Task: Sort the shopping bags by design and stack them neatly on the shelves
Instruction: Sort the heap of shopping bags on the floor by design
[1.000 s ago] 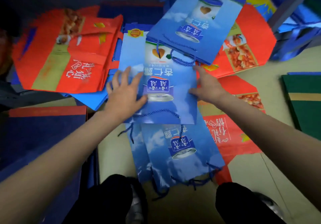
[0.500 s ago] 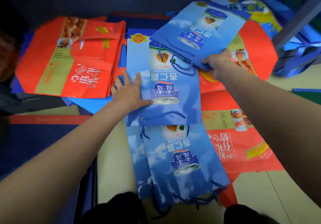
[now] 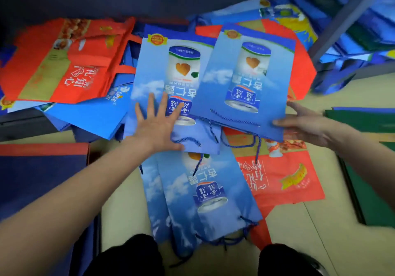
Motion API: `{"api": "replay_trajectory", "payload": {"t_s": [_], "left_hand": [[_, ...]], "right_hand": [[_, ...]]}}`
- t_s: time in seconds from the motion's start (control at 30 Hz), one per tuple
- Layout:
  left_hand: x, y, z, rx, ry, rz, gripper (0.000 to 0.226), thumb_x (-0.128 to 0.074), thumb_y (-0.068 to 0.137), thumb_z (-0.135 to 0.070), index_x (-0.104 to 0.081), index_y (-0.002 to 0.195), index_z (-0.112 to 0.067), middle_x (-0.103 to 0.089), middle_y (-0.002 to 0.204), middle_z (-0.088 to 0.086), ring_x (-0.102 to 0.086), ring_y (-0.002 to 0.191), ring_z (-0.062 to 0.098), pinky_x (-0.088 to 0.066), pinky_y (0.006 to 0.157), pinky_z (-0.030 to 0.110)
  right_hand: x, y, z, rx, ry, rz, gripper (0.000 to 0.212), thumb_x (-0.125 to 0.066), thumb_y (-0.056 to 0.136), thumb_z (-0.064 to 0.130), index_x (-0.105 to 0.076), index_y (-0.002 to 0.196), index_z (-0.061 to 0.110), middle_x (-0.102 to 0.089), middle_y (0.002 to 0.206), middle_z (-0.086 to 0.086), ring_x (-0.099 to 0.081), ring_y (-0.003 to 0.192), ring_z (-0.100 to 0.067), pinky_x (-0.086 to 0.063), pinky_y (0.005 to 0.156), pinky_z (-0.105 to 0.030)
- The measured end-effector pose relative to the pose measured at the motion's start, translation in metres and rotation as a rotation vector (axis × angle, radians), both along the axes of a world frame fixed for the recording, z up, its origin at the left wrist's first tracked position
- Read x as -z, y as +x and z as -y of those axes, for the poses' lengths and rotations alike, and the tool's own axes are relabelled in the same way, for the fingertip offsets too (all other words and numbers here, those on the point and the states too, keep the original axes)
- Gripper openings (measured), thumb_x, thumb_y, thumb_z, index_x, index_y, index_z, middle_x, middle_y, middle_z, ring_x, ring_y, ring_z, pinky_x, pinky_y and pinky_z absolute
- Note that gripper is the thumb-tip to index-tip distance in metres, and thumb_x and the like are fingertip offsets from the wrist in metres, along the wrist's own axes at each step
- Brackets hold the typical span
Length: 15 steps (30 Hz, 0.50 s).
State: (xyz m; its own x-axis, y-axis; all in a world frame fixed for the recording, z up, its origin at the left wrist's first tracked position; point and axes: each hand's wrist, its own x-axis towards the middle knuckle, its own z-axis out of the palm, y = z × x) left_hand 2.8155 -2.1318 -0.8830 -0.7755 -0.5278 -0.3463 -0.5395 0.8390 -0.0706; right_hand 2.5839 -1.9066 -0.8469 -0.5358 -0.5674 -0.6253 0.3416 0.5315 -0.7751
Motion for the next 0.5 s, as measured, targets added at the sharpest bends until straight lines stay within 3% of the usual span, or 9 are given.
{"api": "replay_trajectory", "payload": {"t_s": [0.07,0.17,0.27,0.33,0.37,0.5], "left_hand": [[0.012,0.005,-0.007,0.05,-0.079,0.051,0.118,-0.057,0.071,-0.072,0.026,0.144,-0.029,0.029,0.152,0.014,0.021,0.139,0.044,0.001,0.108,0.064],[0.014,0.001,-0.005,0.054,-0.114,0.056,0.121,-0.057,0.07,-0.073,0.026,0.145,-0.025,0.029,0.152,0.017,0.02,0.138,0.048,0.0,0.107,0.067],[0.014,-0.006,-0.004,0.064,-0.113,0.109,0.125,-0.059,0.067,-0.075,0.024,0.146,-0.023,0.03,0.151,0.018,0.021,0.137,0.05,-0.003,0.105,0.069],[0.014,-0.009,-0.002,0.069,-0.114,0.139,0.126,-0.059,0.067,-0.075,0.024,0.146,-0.022,0.03,0.151,0.018,0.02,0.136,0.05,-0.004,0.104,0.07],[0.015,-0.012,-0.001,0.068,-0.116,0.147,0.126,-0.06,0.067,-0.074,0.024,0.146,-0.022,0.031,0.15,0.018,0.02,0.136,0.051,-0.005,0.104,0.071],[0.007,-0.026,0.007,0.033,-0.104,0.104,0.121,-0.068,0.072,-0.061,0.016,0.149,-0.023,0.025,0.153,0.016,0.015,0.138,0.05,-0.008,0.106,0.071]], "right_hand": [[0.013,-0.005,0.017,0.239,-0.089,-0.009,0.024,-0.053,0.088,-0.006,-0.055,0.103,0.013,-0.071,0.065,0.009,-0.066,0.053,-0.004,-0.057,0.058,-0.025],[0.02,-0.025,0.045,0.43,-0.032,-0.091,0.023,-0.053,0.085,-0.011,-0.054,0.083,0.011,-0.06,0.043,0.01,-0.059,0.041,-0.005,-0.055,0.065,-0.033],[0.001,-0.046,0.039,0.433,-0.038,-0.385,0.034,-0.057,0.083,-0.009,-0.046,0.074,0.021,-0.063,0.064,0.01,-0.054,0.051,-0.001,-0.051,0.053,-0.022],[-0.018,-0.056,0.022,0.357,-0.127,-0.602,0.037,-0.055,0.083,-0.01,-0.046,0.079,0.026,-0.067,0.082,0.017,-0.056,0.063,0.008,-0.047,0.059,-0.012],[-0.024,-0.062,0.01,0.324,-0.168,-0.646,0.038,-0.054,0.083,-0.011,-0.046,0.081,0.027,-0.068,0.08,0.023,-0.057,0.066,0.01,-0.047,0.063,-0.011],[-0.038,-0.071,-0.045,0.264,-0.213,-0.49,0.033,-0.049,0.089,-0.006,-0.05,0.085,0.027,-0.068,0.069,0.023,-0.062,0.061,0.006,-0.052,0.056,-0.015]]}}
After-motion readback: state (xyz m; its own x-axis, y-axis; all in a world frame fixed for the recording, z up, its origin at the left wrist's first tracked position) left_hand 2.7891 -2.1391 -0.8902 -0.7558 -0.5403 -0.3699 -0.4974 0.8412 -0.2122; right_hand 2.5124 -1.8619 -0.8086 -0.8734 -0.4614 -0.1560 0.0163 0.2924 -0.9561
